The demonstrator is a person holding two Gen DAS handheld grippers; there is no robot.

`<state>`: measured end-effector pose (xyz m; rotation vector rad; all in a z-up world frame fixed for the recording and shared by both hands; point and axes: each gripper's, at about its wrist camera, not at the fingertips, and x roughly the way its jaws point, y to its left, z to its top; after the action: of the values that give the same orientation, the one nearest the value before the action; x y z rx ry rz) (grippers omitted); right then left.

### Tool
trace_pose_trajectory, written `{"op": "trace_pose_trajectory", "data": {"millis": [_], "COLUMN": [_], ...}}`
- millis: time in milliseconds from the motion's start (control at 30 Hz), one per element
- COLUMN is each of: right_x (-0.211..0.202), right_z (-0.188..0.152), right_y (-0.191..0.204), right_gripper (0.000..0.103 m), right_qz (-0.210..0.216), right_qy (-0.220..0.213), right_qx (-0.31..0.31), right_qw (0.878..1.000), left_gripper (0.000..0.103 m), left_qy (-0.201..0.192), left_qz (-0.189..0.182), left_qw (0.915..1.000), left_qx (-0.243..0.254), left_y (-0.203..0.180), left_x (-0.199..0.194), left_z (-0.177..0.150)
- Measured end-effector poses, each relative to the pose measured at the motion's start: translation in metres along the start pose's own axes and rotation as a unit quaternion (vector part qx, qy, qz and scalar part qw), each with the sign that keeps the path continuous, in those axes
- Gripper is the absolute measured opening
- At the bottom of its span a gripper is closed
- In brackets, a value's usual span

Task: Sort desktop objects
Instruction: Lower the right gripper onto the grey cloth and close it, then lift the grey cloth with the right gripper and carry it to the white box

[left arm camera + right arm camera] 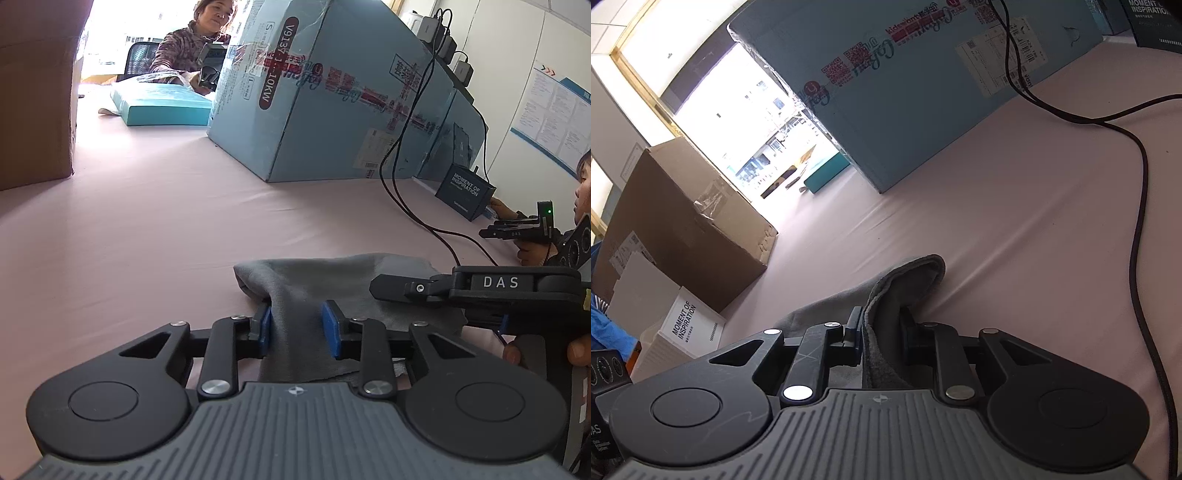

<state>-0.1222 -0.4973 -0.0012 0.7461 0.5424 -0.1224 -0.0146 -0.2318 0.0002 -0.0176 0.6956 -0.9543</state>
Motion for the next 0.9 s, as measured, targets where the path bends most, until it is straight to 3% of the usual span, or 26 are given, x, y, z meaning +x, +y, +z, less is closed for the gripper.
{"op": "trace_pose_trajectory", "data": {"millis": [100, 267, 900], "right_x": [-0.002, -0.002, -0.001], "right_z": [0.000, -0.002, -0.009], "right_y": [0.001, 0.005, 0.017], "right_gripper": [0.017, 0.014, 0.011], "right_qz": [-0.009, -0.021, -0.041], "right_qy": [-0.005, -0.009, -0.019], "right_qx": [-0.005, -0.028, -0.082], "right_qw": [1.000, 0.999, 0.996], "left_gripper": [0.016, 0.012, 0.011], "left_qy": [-0.001, 0.000, 0.000], "left_qz": [0.001, -0.007, -0.007], "left_qw": [1.0000, 1.0000, 1.0000], "left_qx": [-0.006, -0.003, 0.001], "left_y": [0.002, 0.001, -0.003], "left_x": [0.000, -0.002, -0.003], "left_z": [0.000, -0.001, -0.004]}}
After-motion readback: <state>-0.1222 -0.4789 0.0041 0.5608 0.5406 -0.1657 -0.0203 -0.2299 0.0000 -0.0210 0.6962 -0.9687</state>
